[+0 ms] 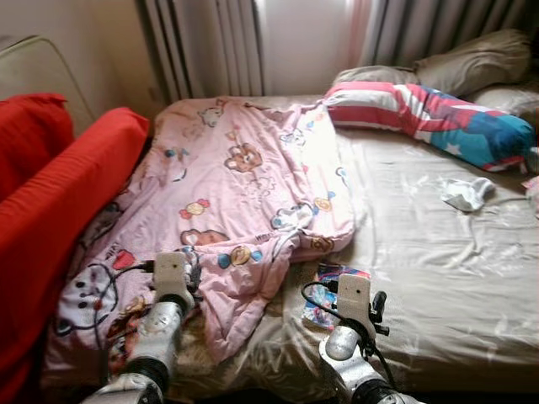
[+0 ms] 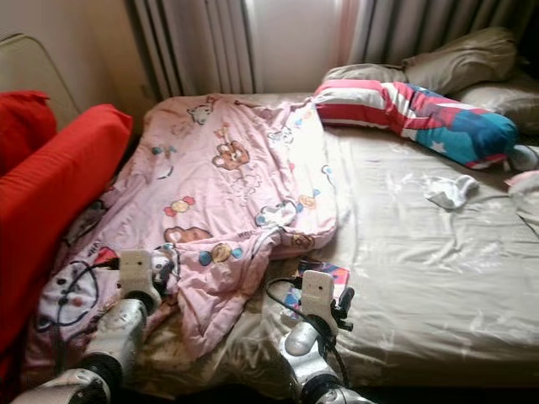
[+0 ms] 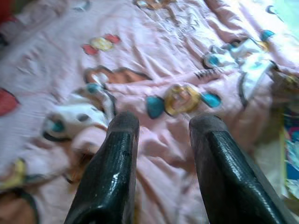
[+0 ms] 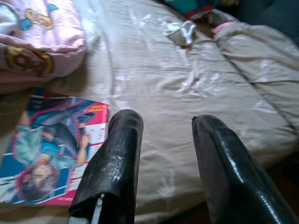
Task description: Clean up the room
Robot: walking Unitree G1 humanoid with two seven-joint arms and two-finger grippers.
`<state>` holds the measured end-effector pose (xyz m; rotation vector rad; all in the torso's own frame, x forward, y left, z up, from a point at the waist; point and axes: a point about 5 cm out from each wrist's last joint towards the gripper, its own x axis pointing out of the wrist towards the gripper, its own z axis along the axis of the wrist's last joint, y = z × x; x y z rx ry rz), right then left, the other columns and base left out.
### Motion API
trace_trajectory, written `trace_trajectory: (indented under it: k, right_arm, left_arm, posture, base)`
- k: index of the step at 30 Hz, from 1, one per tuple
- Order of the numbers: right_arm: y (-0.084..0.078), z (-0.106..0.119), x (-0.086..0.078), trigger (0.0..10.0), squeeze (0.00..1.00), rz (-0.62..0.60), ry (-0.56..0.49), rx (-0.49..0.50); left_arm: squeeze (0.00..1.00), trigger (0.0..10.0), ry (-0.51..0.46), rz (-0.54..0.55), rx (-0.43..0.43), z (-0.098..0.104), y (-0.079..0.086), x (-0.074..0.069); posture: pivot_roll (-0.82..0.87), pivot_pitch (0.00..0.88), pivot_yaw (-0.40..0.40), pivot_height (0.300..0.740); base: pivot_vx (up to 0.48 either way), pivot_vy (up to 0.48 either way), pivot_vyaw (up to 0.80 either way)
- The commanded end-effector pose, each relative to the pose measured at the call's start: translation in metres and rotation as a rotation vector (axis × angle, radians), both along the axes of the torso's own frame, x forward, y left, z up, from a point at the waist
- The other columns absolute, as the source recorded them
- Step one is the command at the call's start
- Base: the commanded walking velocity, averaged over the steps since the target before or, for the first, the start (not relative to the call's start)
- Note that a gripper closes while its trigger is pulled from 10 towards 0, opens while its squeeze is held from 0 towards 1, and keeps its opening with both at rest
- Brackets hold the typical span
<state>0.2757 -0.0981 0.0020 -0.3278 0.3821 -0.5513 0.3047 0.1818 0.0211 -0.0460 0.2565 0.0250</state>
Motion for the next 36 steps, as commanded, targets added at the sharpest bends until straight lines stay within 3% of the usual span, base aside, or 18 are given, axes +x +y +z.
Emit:
trace_trajectory:
  k: [1,5,12,15,16,17,20,23,36]
  right_arm:
    - [0.169,0.051,-0.032,10.0,0.00,0.239,-0.005,0.354]
    - [0.169,0.050,-0.035,10.0,0.00,0.204,0.016,0.374]
    - [0.170,0.044,-0.039,10.0,0.00,0.118,0.150,0.384]
    - [0.170,0.043,-0.038,10.0,0.00,0.085,0.158,0.513]
    - [0.172,0.040,-0.039,10.0,0.00,0.075,0.209,0.582]
    - [0.173,0.038,-0.040,10.0,0.00,0.079,0.232,0.591]
    - [0.175,0.037,-0.040,10.0,0.00,0.113,0.288,0.589]
    - [0.175,0.037,-0.036,10.0,0.00,0.252,0.371,0.422]
    - [0.175,0.037,-0.036,10.0,0.00,0.252,0.371,0.422]
  left_arm:
    - [0.00,10.0,-0.030,0.025,-0.001,0.001,0.012,-0.003]
    - [0.00,10.0,0.007,0.029,0.007,-0.006,0.018,-0.010]
    - [0.00,10.0,0.093,0.015,0.041,-0.018,0.027,-0.020]
    - [0.00,10.0,0.094,0.003,0.025,-0.017,0.026,-0.019]
    - [0.00,10.0,0.094,-0.010,0.014,-0.017,0.024,-0.018]
    - [0.00,10.0,0.096,-0.014,0.012,-0.017,0.024,-0.018]
    - [0.00,10.0,0.098,-0.025,0.010,-0.017,0.023,-0.018]
    - [0.00,10.0,0.102,-0.035,0.009,-0.016,0.022,-0.016]
    - [0.00,10.0,0.102,-0.035,0.009,-0.016,0.022,-0.016]
  posture:
    - [-0.03,0.006,0.013,0.690]
    - [-0.03,0.012,0.009,0.690]
    - [-0.03,0.019,0.008,0.690]
    - [-0.02,0.012,0.008,0.690]
    - [-0.02,0.007,0.010,0.690]
    - [-0.02,0.007,0.010,0.690]
    - [-0.02,0.005,0.012,0.690]
    - [-0.02,0.006,0.016,0.690]
    - [-0.02,0.006,0.016,0.690]
  base:
    - [0.000,0.000,0.00]
    - [0.000,0.000,0.00]
    - [0.000,0.000,0.00]
    - [0.000,0.000,0.00]
    - [0.000,0.000,0.00]
    - [0.000,0.000,0.00]
    - [0.000,0.000,0.00]
    - [0.000,0.000,0.00]
    - [0.000,0.000,0.00]
